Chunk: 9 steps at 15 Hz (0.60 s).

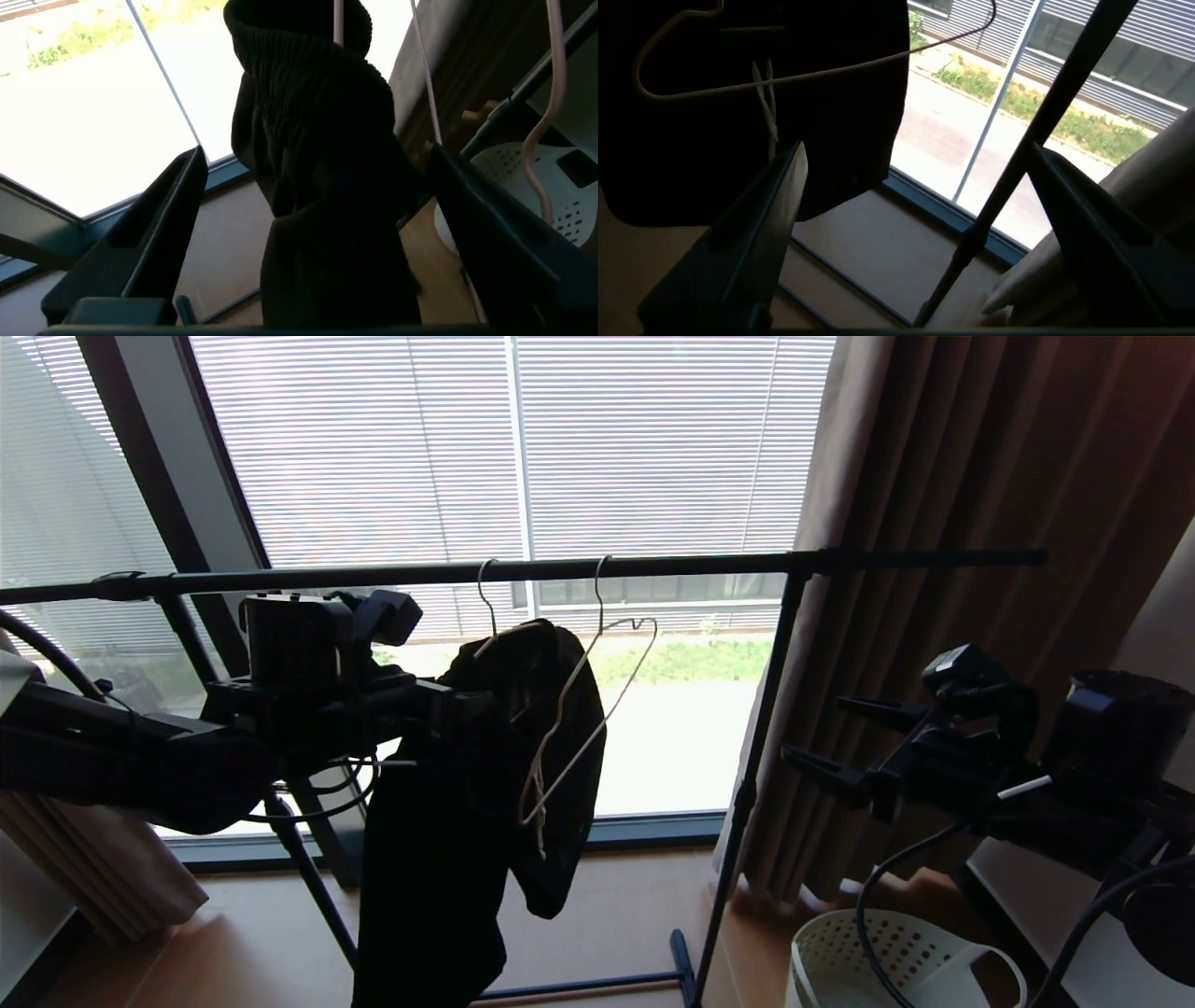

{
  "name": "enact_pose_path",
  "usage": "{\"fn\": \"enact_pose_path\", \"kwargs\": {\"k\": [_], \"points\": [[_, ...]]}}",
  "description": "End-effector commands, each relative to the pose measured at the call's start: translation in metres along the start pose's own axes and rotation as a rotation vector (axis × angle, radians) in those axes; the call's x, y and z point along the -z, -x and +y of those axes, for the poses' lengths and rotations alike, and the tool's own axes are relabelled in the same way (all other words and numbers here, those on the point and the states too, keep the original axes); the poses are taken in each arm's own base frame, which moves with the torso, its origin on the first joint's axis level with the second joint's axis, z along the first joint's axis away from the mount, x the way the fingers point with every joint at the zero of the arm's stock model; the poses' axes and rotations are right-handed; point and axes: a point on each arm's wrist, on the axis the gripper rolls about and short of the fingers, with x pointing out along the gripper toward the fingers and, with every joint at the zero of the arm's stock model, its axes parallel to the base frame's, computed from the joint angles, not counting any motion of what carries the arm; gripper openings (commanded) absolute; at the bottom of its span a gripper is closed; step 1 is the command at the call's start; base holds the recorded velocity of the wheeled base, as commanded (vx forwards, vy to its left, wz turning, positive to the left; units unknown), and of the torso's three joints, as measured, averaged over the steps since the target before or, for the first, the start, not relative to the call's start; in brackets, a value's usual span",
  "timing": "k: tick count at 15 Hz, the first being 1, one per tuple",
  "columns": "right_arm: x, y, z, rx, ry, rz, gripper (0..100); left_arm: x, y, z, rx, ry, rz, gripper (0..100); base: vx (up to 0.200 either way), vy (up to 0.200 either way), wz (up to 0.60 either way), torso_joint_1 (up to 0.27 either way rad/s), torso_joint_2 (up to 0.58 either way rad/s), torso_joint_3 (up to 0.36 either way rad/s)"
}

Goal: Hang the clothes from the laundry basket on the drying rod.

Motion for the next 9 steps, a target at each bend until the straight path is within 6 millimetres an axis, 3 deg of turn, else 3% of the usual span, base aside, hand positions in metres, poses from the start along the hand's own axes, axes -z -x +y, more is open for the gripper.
{"fn": "enact_pose_path", "kwargs": {"k": [1, 2, 5, 7, 9], "points": [[0.000, 0.000, 0.000, -0.001, 0.000, 0.001, 100, 0.000, 0.002, -0.002, 0.004, -0.002, 0.000, 100, 0.000, 0.000, 0.00, 0.000, 0.00, 0.000], [0.000, 0.000, 0.000, -0.001, 0.000, 0.001, 100, -0.003, 0.008, -0.003, 0.005, -0.011, -0.013, 100, 0.000, 0.000, 0.00, 0.000, 0.00, 0.000], [0.001, 0.008, 0.005, 0.002, 0.031, 0.002, 100, -0.027, 0.061, -0.017, 0.022, -0.033, -0.072, 100, 0.000, 0.000, 0.00, 0.000, 0.00, 0.000], [-0.034, 0.048, 0.018, 0.076, 0.114, -0.127, 100, -0.041, 0.116, -0.026, 0.033, -0.040, -0.061, 100, 0.000, 0.000, 0.00, 0.000, 0.00, 0.000], [-0.051, 0.084, 0.034, 0.079, 0.119, -0.138, 100, -0.047, 0.177, -0.036, 0.050, -0.043, -0.049, 100, 0.000, 0.000, 0.00, 0.000, 0.00, 0.000]]}}
